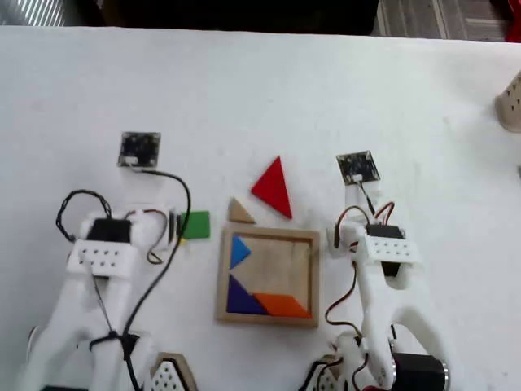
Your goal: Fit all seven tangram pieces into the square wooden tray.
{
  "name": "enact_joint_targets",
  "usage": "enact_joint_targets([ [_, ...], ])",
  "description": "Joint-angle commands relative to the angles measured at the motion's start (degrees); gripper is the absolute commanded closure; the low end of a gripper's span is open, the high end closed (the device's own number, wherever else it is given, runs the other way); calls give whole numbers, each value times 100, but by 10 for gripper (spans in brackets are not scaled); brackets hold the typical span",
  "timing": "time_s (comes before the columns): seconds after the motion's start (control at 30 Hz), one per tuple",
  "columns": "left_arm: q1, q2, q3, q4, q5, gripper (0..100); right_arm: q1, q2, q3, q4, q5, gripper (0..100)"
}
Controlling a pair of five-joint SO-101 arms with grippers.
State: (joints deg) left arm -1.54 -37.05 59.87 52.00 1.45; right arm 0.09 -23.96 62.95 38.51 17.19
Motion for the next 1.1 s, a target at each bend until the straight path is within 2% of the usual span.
enact_joint_targets([
  [0.0, 145, 743, -607, -132, 105, 790, -22, -75, -246, 66, 62, 879],
  [0.1, 233, 1367, -941, -185, 651, 793, -22, -75, -246, 66, 62, 879],
  [0.23, 374, 2343, -1257, -677, 1178, 793, -40, -75, -246, 66, 62, 879],
  [0.33, 462, 3037, -1670, -756, 1284, 793, -40, -75, -246, 66, 70, 879],
  [0.5, 462, 3829, -2453, -255, 1310, 793, -40, -75, -246, 66, 70, 879],
  [0.73, 497, 3969, -2585, 79, 1310, 793, -48, -75, -246, 66, 70, 879],
  [0.9, 919, 3969, -2585, 501, 1310, 793, -48, -75, -246, 66, 70, 879],
  [1.07, 963, 3960, -2637, 492, 1310, 792, -48, -75, -246, 66, 70, 879],
])
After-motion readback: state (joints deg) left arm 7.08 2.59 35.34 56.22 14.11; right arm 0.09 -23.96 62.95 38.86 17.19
